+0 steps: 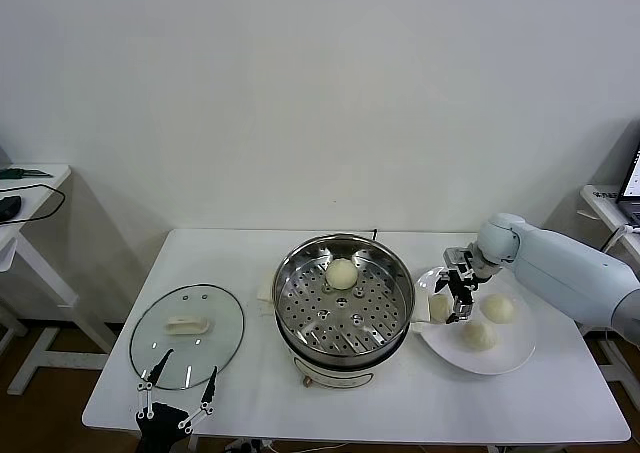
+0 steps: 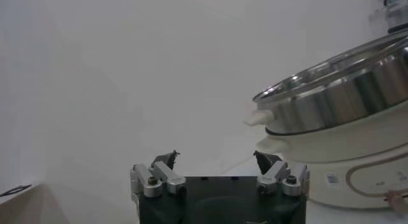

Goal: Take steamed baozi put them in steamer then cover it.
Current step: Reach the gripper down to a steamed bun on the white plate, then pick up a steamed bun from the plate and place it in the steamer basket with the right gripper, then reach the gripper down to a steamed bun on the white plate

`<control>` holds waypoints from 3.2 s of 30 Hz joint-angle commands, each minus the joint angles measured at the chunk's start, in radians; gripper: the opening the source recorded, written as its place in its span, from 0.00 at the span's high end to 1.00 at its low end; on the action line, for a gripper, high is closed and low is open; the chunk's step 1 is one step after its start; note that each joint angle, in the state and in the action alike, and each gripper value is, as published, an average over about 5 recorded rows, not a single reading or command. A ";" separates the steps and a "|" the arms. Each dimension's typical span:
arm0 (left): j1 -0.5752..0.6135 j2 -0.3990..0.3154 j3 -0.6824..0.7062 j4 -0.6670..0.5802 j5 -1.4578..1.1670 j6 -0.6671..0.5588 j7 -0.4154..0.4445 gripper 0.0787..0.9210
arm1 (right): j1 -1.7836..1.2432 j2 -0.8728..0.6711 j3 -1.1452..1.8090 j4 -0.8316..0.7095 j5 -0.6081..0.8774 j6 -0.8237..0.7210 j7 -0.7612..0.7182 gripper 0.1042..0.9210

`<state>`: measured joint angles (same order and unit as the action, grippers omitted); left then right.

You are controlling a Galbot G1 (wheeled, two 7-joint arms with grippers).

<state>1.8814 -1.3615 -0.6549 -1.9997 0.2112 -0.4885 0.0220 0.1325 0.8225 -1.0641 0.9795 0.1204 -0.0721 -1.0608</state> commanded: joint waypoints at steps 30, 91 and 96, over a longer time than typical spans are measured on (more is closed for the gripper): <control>-0.019 0.024 0.028 -0.021 0.000 0.009 -0.005 0.12 | 0.840 0.083 -0.485 0.543 0.498 -0.158 -0.092 0.35; -0.038 0.015 0.013 -0.029 -0.009 0.012 -0.021 0.12 | 0.666 0.345 -0.521 0.559 0.555 -0.335 0.210 0.12; -0.039 0.014 0.021 -0.033 -0.003 0.017 -0.021 0.12 | 0.730 0.135 -0.497 0.584 0.439 -0.273 0.083 0.12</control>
<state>1.8422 -1.3473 -0.6394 -2.0297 0.2038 -0.4749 0.0012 0.8064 1.1534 -1.5873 1.5119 0.6419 -0.3789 -0.8914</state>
